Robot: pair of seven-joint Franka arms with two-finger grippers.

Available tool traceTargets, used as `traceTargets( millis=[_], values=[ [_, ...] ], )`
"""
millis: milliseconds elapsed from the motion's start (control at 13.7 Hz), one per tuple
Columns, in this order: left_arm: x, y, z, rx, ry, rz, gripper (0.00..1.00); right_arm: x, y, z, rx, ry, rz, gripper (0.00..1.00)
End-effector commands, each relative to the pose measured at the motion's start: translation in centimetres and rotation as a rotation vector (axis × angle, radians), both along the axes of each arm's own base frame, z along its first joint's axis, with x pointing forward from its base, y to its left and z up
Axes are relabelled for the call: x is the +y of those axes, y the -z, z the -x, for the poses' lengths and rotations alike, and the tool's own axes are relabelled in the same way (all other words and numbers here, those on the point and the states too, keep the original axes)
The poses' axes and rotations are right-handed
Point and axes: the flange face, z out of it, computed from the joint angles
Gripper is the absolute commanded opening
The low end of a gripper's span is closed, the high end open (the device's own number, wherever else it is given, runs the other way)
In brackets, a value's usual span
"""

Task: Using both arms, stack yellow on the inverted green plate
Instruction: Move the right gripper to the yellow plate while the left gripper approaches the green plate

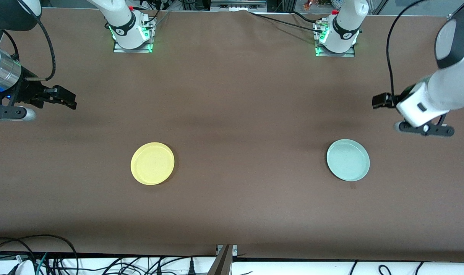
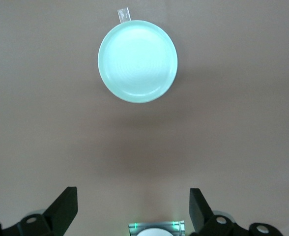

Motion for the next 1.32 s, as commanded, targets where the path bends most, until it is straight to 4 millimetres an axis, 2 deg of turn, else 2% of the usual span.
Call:
traceTargets(
  millis=[0,73,220,293,439,512,585,732,878,1024,1098,1244],
  values=[
    [2.7,4.5,-4.9,-0.068,0.026,0.007,1.0,0.2,-0.2,0.1,-0.006,-0.014,0.011,1.0],
    [4.5,6.9,-5.9,-0.09,0.067,-0.03,1.0,0.5,0.0,0.1,-0.001,-0.017,0.006,1.0],
    [6.4,11.3,-7.8,-0.116,0.171,-0.025,1.0,2.1,1.2,0.0,0.021,-0.042,0.006,1.0],
    [7.5,13.6,-8.3,-0.107,0.24,-0.004,1.0,2.4,2.5,-0.1,0.041,-0.044,-0.002,1.0],
    [7.8,18.1,-8.8,-0.073,0.373,0.045,1.0,3.8,5.2,-0.9,0.033,-0.051,-0.043,1.0],
    [8.4,19.9,-9.2,-0.085,0.398,0.057,1.0,5.4,6.5,-1.3,0.02,-0.074,-0.044,1.0],
    [8.8,21.8,-9.5,-0.099,0.442,0.07,1.0,5.9,7.6,-2.1,0.007,-0.078,-0.041,1.0],
    [10.0,26.9,-8.7,-0.157,0.523,0.097,1.0,6.9,10.6,-3.5,0.003,-0.095,-0.035,1.0],
    [9.5,29.5,-7.4,-0.175,0.514,0.119,1.0,7.3,13.2,-4.4,0.014,-0.098,-0.027,1.0],
    [9.8,31.3,-6.8,-0.206,0.514,0.118,0.98,7.3,15.9,-5.2,0.029,-0.124,-0.022,1.0],
    [10.0,31.7,-6.6,-0.205,0.512,0.119,0.79,6.8,16.0,-5.4,0.03,-0.14,-0.021,1.0],
    [9.3,31.9,-6.5,-0.197,0.522,0.122,0.19,6.6,15.4,-5.3,0.027,-0.15,-0.022,1.0]
  ],
)
